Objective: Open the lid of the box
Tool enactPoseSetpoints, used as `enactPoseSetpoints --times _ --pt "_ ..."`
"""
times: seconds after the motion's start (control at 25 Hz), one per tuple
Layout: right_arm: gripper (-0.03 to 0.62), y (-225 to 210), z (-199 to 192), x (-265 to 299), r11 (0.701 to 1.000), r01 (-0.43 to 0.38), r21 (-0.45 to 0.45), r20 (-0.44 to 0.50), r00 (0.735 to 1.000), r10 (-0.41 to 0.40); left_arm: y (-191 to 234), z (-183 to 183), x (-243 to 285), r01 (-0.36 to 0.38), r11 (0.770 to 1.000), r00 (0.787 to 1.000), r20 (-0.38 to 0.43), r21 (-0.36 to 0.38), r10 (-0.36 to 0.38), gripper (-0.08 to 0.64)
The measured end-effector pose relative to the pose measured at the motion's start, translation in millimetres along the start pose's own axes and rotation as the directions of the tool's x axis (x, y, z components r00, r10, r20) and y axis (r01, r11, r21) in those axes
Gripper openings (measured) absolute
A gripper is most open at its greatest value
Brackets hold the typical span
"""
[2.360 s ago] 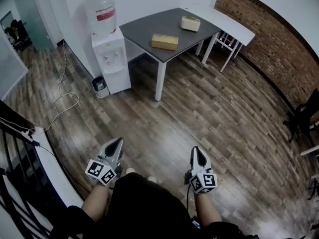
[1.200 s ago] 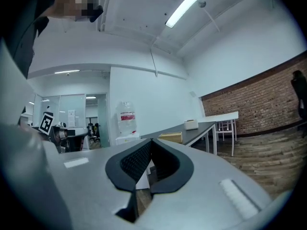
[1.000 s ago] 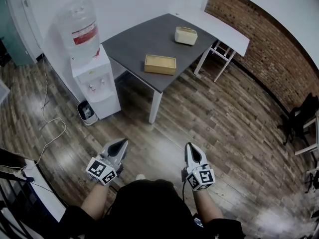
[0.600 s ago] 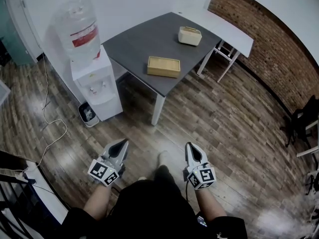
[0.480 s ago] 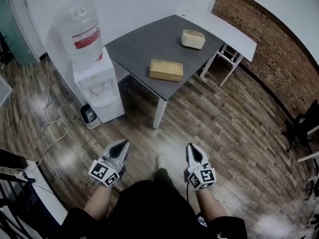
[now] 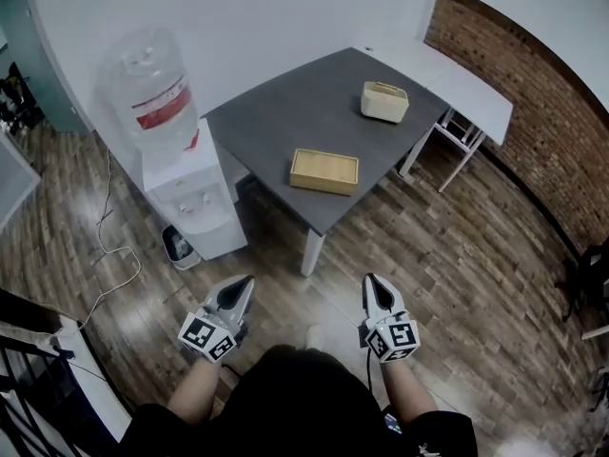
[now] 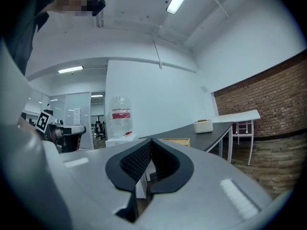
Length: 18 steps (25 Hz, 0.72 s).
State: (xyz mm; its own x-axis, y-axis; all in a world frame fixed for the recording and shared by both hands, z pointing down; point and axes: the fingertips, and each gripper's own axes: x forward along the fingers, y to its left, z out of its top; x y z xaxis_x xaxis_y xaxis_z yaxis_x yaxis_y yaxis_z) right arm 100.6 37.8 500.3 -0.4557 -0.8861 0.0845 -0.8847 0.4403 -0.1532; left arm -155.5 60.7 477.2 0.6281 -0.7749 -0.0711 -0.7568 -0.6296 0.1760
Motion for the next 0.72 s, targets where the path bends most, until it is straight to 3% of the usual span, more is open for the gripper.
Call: enactPoseSetpoints --times 0.32,0.72 --pt "0.003 -50.5 11.1 45.7 0.999 -0.035 0.002 -0.014 0.999 0.035 21.8 -3.0 64.0 -0.045 0.999 0.999 0.003 -0.028 0.046 0.0" --pt "0.003 -109.9 19.0 72.8 1.0 -0.022 0.022 -0.032 0.999 0.023 35.3 -10.9 121.7 -0.087 0.996 0.996 0.002 -0.023 0.088 0.0"
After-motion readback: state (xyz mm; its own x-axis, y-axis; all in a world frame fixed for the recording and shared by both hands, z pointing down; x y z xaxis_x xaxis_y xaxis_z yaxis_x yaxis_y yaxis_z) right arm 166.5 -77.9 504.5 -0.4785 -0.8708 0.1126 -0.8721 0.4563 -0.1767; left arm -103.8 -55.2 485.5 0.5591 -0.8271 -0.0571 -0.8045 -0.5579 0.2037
